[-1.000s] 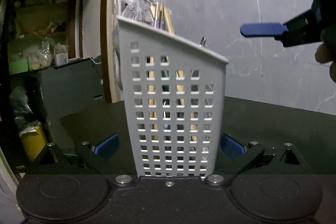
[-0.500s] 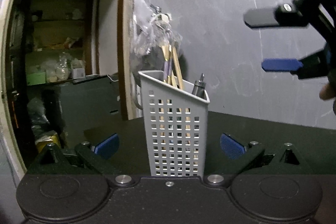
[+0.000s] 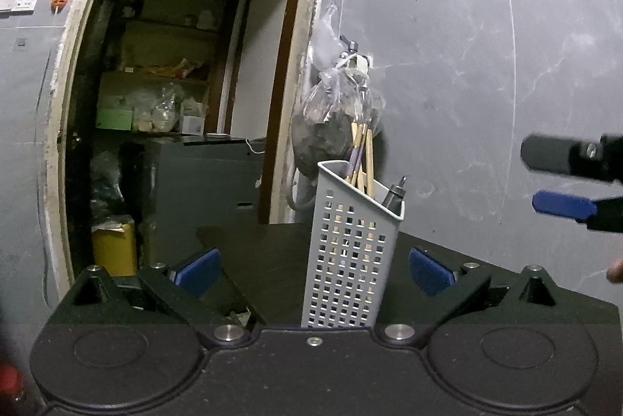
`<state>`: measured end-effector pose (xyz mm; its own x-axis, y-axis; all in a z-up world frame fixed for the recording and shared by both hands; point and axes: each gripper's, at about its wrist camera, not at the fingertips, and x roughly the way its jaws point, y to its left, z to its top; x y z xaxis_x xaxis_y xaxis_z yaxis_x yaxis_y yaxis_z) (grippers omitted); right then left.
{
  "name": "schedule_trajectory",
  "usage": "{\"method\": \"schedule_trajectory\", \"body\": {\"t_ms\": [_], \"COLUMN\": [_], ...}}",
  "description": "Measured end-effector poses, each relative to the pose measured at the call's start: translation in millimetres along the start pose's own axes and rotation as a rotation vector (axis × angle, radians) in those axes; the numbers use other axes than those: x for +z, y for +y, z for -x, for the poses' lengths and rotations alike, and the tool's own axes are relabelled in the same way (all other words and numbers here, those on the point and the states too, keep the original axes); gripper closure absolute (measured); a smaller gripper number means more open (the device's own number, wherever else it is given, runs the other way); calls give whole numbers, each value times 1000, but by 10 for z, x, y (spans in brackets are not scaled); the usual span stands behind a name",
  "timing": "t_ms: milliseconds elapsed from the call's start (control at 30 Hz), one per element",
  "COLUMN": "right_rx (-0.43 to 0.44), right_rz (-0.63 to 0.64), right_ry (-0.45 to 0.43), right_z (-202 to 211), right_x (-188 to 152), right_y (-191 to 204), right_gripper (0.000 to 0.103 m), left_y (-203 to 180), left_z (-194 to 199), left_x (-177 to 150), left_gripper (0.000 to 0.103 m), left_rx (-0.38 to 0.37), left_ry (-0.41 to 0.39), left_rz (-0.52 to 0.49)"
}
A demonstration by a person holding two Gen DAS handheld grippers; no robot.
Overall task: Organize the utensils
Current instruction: 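Lower the white caddy onto the table with the left gripper while withdrawing the right gripper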
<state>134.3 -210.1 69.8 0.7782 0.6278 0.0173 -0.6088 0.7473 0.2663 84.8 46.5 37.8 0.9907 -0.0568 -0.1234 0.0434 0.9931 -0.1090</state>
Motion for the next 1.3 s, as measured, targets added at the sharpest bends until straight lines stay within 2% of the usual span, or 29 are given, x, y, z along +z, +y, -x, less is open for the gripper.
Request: {"method": "schedule_trajectory", "body": {"t_ms": [133,367,567,700,1033,1300], "right_rx": [-51,-92,-176,-225,-236,-253], "right_rz": [6,-49,-58,-72,3,16], "right_ry": [8,16,-40,-12,58,81], "right_z": [119,289,488,551,670,754], "right_x": [-96,-281,-382,-416,-574,-695], "right_y": [104,146,123,64,136,140], "right_gripper": [0,0,0,0,0,0], "left_y": [-17,-33,-53,-101,-220,-246], "left_z": [121,295,438,507,684,770], "left_x": [-46,-83,-114,-156,-224,-301], "left_gripper": [1,1,1,1,1,1], "left_rx": [-1,17,46,58,109,144], "left_ry": [-2,-6,-18,-11,16,57], "left_rz": [18,33,19,36,18,-19]}}
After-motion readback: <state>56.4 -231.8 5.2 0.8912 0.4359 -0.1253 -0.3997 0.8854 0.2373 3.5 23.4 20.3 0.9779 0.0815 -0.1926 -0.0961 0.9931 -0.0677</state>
